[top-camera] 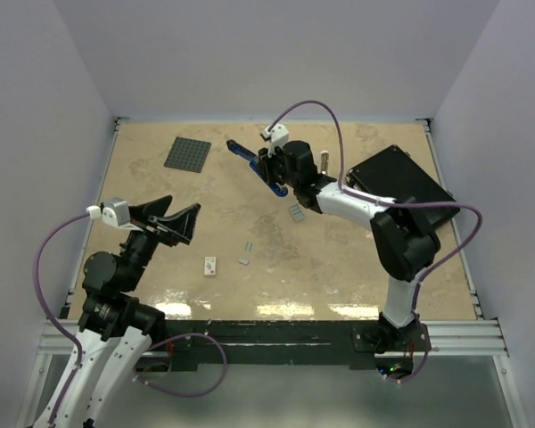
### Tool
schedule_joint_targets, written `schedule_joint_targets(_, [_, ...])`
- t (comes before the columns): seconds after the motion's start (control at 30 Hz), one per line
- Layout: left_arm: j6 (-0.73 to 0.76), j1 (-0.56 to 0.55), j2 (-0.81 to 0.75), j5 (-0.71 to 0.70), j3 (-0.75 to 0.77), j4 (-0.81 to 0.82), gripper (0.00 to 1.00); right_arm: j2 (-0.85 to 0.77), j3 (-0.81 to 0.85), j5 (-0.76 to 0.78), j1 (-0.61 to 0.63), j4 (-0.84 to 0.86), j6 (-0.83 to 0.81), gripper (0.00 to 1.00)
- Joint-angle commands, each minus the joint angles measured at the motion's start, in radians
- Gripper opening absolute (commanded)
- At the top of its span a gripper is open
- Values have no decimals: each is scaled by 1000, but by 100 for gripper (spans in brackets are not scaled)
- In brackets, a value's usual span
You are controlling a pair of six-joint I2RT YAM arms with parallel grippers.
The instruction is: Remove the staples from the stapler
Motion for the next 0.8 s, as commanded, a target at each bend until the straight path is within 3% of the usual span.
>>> schedule_joint_targets(0.0, [148, 3, -31, -59, 75, -203, 99, 83, 142, -80, -32, 129, -173, 0])
schedule_joint_targets(0.1, [147, 2, -97, -68, 39, -214, 99, 178, 240, -94, -58, 61, -211, 0])
schedule_joint_targets(0.23, [152, 3, -146, -67, 13, -182, 100, 261, 282, -115, -88, 94, -225, 0])
schedule_joint_targets(0.4, [152, 3, -110, -41, 21, -185, 100, 324, 296, -127, -95, 171, -290, 0])
schedule_joint_targets(0.7, [153, 2, -99, -41, 21, -179, 100, 452, 392, -112, -95, 125, -319, 0])
schedule_joint_targets(0.77, [155, 3, -97, -35, 18, -174, 100, 464, 417, -94, -95, 101, -311, 6])
